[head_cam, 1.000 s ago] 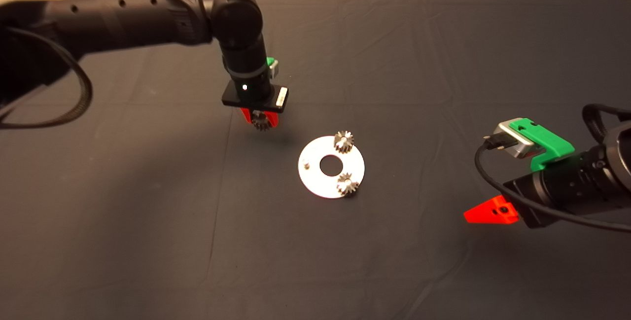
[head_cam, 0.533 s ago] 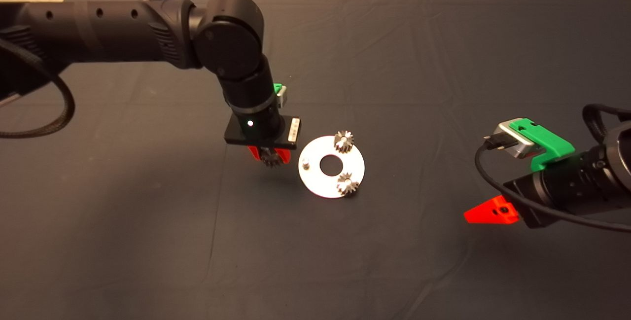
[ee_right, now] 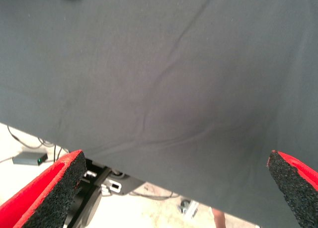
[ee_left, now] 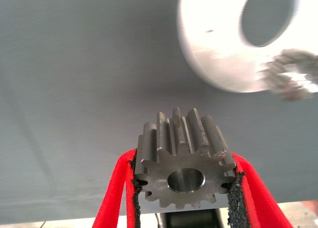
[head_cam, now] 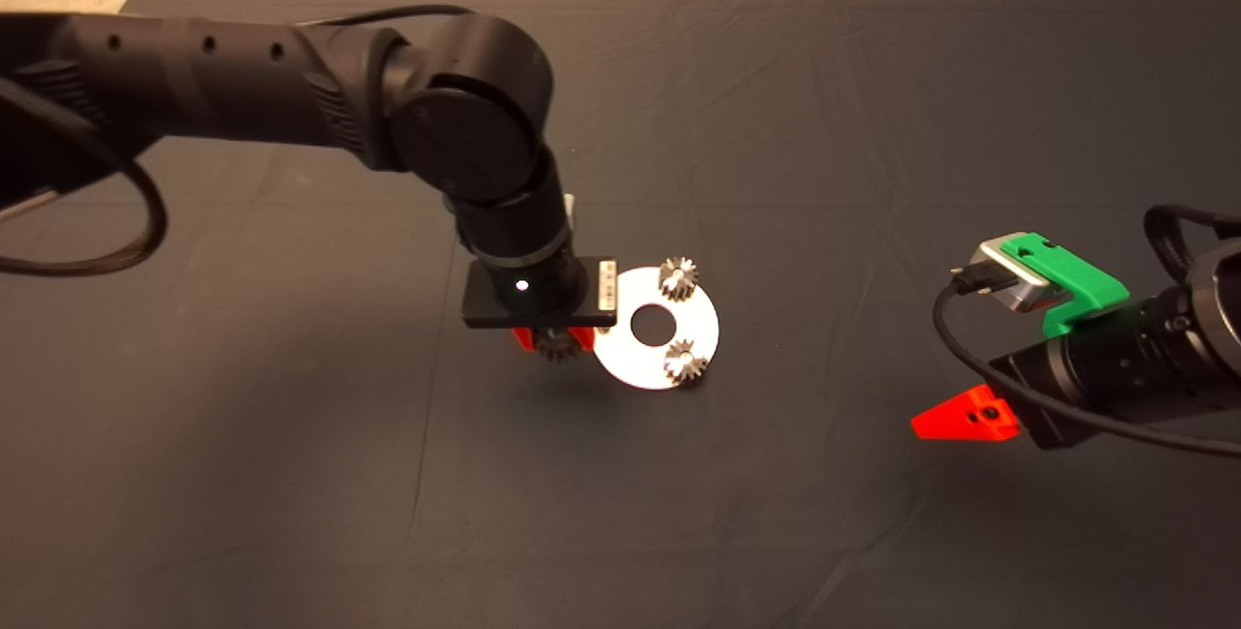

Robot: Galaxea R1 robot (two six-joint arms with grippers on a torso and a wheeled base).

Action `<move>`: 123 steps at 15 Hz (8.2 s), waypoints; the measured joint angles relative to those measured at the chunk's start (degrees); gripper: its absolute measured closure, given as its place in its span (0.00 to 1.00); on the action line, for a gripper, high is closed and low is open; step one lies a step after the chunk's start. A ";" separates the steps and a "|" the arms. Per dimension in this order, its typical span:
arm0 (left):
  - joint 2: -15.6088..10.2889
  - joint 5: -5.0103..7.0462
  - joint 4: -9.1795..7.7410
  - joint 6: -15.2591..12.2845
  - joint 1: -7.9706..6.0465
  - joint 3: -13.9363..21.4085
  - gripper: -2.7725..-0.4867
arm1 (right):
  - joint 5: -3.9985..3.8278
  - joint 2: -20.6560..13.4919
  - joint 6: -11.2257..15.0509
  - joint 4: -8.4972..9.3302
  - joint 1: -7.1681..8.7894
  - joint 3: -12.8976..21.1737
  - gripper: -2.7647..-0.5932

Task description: Install three planetary gears onto the carrier pins

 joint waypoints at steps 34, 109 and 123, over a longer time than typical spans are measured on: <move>3.75 -0.99 6.74 -0.63 6.12 -8.76 0.87 | 0.63 0.17 0.02 0.09 -0.02 0.39 0.01; 5.77 0.66 8.43 6.86 6.86 -14.59 0.87 | 1.73 0.15 0.01 0.16 -0.02 0.48 0.01; 5.57 0.74 8.43 6.86 6.91 -14.44 0.87 | 1.73 0.15 0.02 0.16 -0.02 0.48 0.01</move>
